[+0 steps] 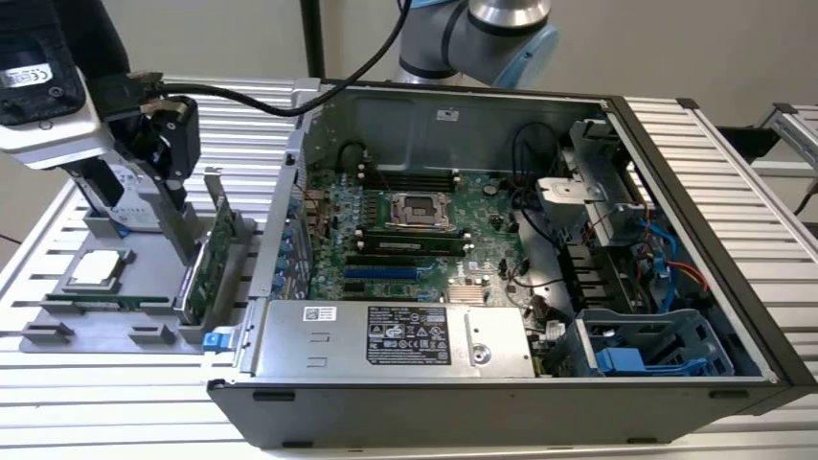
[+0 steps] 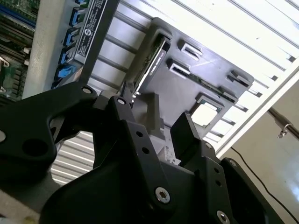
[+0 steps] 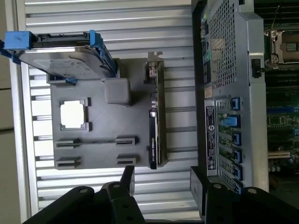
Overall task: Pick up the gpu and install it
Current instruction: 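Pick up the gpu and move the gpu toward the slot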
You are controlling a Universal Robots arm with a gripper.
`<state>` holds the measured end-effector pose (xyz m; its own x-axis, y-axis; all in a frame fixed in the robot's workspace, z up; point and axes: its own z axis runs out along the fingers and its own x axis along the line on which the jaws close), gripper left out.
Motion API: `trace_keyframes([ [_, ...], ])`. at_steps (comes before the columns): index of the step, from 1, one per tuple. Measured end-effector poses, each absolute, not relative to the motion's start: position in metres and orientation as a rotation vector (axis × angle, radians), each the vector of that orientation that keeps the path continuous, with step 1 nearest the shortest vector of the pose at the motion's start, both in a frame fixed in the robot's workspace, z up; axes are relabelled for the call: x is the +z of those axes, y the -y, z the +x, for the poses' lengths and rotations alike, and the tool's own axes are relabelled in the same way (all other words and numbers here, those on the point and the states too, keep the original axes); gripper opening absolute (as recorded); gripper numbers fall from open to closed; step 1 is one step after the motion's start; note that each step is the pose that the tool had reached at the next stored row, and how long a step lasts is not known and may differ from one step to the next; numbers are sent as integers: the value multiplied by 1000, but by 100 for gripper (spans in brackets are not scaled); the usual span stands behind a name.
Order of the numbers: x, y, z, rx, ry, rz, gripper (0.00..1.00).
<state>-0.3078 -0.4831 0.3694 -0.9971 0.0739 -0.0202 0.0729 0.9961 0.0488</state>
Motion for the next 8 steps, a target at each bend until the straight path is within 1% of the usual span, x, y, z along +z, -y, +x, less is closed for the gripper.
trace_keyframes([
  [8, 360, 481, -308, 75, -3117, 115, 100],
])
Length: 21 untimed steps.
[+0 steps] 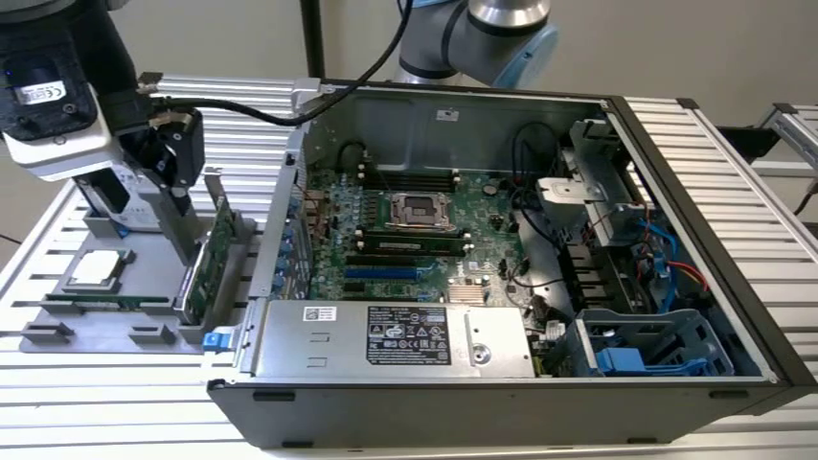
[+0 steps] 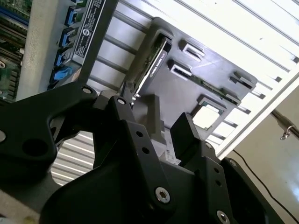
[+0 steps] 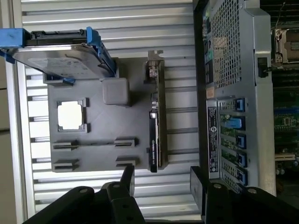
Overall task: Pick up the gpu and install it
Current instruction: 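Pick up the gpu and move the gpu toward the slot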
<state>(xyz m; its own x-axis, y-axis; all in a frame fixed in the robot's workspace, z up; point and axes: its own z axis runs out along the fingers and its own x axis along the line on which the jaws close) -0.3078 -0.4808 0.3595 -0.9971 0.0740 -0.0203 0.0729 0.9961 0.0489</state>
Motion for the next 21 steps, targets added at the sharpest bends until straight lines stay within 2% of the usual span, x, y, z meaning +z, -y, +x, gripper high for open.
trace_keyframes([
  [21, 325, 475, -307, 75, -3117, 115, 100],
])
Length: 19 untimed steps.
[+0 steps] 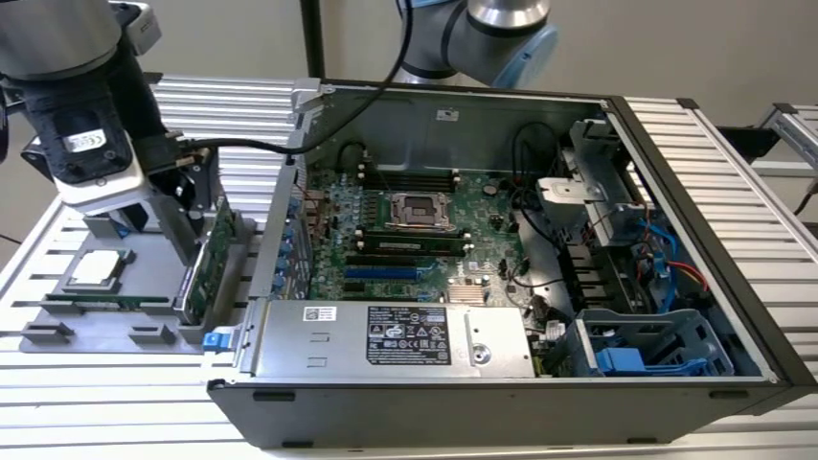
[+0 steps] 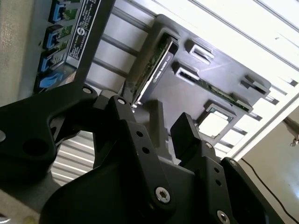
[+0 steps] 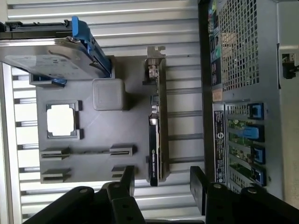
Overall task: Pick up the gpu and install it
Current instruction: 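Pick up the gpu and move the gpu toward the slot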
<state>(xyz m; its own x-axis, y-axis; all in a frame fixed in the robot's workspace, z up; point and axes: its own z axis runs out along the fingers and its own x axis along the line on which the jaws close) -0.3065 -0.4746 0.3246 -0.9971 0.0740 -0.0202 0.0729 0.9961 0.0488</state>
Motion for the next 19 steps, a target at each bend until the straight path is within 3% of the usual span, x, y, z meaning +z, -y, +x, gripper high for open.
trace_keyframes([
  [19, 290, 468, -308, 75, -3116, 115, 100],
])
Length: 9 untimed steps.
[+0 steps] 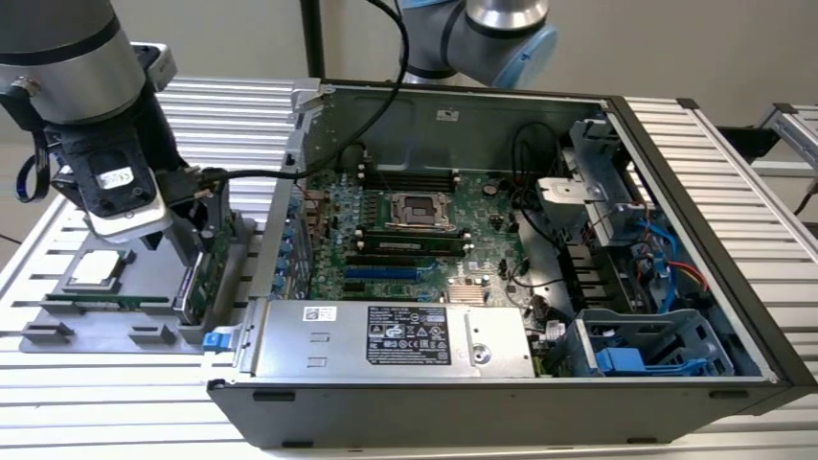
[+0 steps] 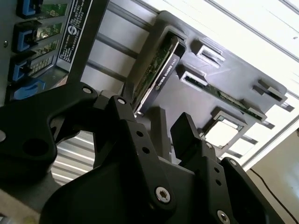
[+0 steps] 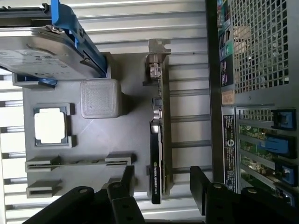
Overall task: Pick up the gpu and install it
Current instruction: 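Pick up the gpu and move the gpu toward the slot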
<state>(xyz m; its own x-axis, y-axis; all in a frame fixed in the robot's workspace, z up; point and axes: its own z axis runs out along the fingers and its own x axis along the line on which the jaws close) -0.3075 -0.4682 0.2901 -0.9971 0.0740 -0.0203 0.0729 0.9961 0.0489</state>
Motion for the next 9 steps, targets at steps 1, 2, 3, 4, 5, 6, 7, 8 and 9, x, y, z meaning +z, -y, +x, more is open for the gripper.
trace_keyframes([
  [1, 288, 468, -308, 75, -3116, 115, 100],
  [2, 286, 467, -308, 75, -3117, 115, 100],
  [3, 285, 466, -308, 75, -3117, 115, 100],
  [4, 283, 465, -308, 75, -3117, 115, 100],
  [5, 281, 465, -308, 75, -3117, 115, 100],
  [6, 279, 464, -308, 75, -3116, 115, 100],
  [7, 277, 463, -308, 75, -3117, 115, 100],
  [8, 276, 462, -308, 75, -3117, 115, 100],
  [9, 274, 462, -308, 75, -3117, 115, 100],
])
